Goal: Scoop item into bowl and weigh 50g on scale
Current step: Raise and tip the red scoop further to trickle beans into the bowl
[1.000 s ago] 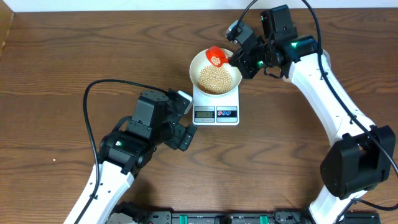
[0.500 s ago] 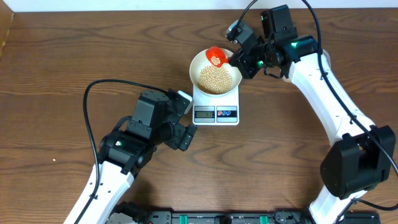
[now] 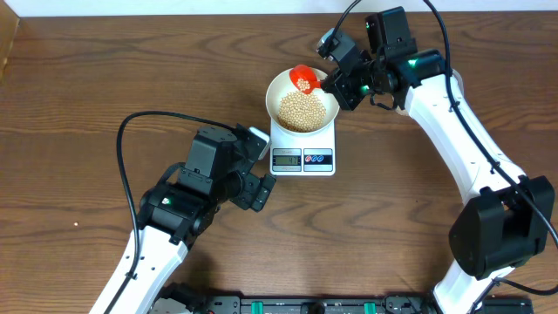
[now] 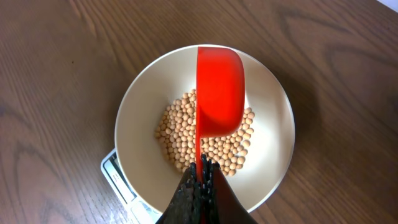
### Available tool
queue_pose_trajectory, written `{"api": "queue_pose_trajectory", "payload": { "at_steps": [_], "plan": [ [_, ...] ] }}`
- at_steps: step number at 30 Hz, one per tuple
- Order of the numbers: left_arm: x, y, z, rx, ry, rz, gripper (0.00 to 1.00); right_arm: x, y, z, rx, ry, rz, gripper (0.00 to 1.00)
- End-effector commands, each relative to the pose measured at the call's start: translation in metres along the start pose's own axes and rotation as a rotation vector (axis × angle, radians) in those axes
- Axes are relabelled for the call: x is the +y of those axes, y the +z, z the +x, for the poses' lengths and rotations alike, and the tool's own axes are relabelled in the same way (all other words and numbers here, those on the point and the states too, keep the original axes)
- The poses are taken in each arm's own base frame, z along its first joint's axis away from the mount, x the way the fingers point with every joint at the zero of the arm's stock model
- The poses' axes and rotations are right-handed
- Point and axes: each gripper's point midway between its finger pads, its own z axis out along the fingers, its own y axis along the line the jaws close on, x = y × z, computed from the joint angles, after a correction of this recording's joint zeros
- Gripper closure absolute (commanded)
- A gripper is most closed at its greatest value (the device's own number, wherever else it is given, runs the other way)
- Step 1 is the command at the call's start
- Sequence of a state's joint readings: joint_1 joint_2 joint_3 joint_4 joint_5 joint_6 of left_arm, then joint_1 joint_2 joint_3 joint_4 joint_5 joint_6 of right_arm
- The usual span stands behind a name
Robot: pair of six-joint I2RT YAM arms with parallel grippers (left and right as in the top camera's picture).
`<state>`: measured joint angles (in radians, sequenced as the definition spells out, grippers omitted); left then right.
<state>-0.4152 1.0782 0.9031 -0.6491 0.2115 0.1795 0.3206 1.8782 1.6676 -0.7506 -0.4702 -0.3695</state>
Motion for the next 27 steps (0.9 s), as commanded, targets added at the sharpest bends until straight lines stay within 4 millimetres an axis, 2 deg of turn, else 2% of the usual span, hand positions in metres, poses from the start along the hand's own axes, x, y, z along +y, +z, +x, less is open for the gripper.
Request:
{"api": "queue_pose_trajectory", "payload": {
  "at_steps": [1, 5, 12, 22, 27],
  "plan": [
    [-0.003, 0.001, 0.001, 0.003, -0.004, 0.014, 0.09, 0.002, -0.010, -0.011, -0.023, -0.018, 0.028, 0.99],
    [-0.003, 0.001, 0.001, 0.003, -0.004, 0.014, 0.09, -0.010, -0.011, -0.006, 0.005, -0.028, 0.097, 0.99],
    [-0.003, 0.001, 0.001, 0.003, -0.004, 0.014, 0.09, -0.010, -0.011, -0.005, 0.010, -0.051, 0.100, 0.99],
    [-0.003, 0.001, 0.001, 0.003, -0.004, 0.014, 0.09, 0.012, -0.011, -0.017, -0.056, -0.008, -0.037, 0.99],
    [-0.003, 0.001, 0.001, 0.003, -0.004, 0.014, 0.09, 0.011, -0.012, -0.018, -0.067, 0.016, -0.048, 0.99]
  ]
}}
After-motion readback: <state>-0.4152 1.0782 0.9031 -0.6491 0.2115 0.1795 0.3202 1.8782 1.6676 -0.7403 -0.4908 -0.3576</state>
